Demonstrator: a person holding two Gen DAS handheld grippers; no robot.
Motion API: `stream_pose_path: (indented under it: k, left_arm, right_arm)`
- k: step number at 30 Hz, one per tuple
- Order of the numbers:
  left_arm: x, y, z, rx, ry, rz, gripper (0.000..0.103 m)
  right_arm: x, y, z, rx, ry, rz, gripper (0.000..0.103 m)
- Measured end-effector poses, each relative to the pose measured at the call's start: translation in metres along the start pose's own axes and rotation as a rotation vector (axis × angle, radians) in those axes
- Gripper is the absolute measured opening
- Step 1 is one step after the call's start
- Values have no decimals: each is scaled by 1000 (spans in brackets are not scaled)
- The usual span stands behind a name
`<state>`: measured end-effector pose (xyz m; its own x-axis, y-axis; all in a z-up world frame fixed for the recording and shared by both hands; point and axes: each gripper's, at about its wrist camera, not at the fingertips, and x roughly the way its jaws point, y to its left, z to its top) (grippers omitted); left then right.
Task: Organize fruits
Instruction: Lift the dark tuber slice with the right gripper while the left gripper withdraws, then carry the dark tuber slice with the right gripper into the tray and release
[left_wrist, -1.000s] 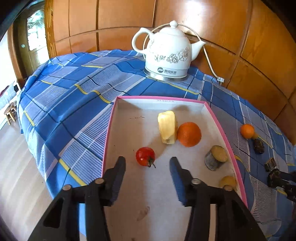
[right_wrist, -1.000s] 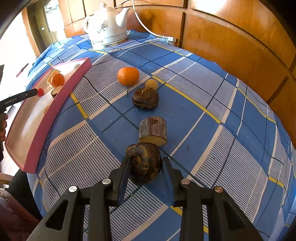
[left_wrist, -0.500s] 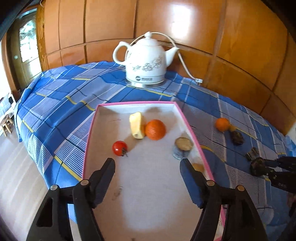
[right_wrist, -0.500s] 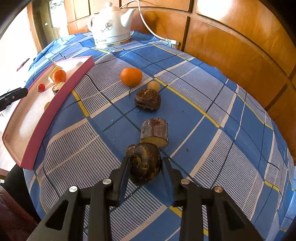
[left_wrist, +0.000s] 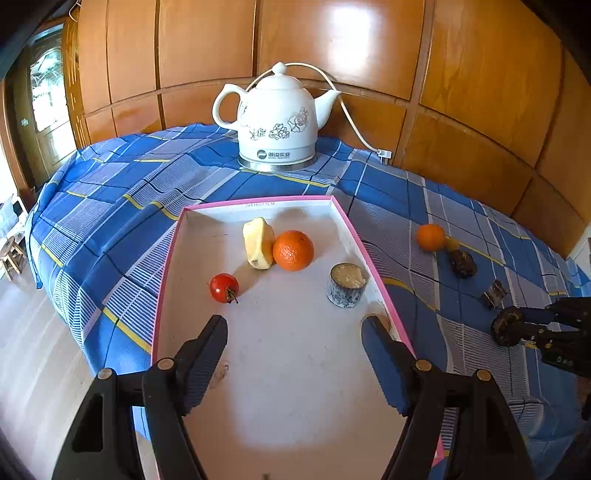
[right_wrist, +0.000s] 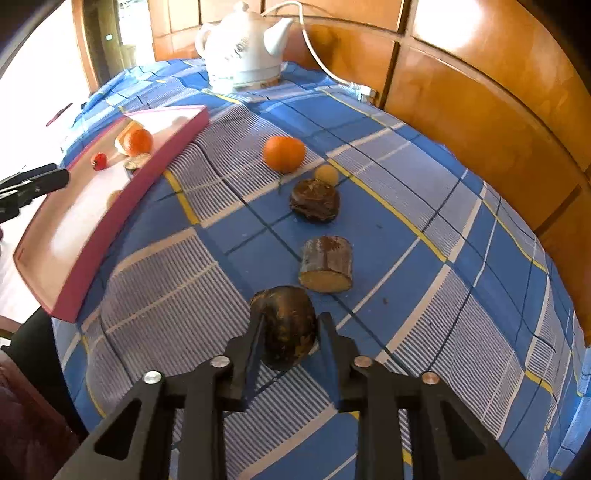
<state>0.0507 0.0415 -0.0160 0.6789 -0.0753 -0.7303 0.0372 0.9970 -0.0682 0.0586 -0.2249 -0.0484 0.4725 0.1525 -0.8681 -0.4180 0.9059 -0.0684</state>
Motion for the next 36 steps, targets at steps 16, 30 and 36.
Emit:
stream_pose_path:
  k: [16,30,36]
  left_arm:
    - [-23,-20,2,141,-121,82,76]
    - [-32,-35,2,208,-152,75,76]
    - [-33,-31,2,198,-152,73,77]
  right_arm:
    - [1,-4,0,30,1,44,26]
    - [-11,4,3,11,-47,95,25]
    - [-10,5,2,11,-41,107,25]
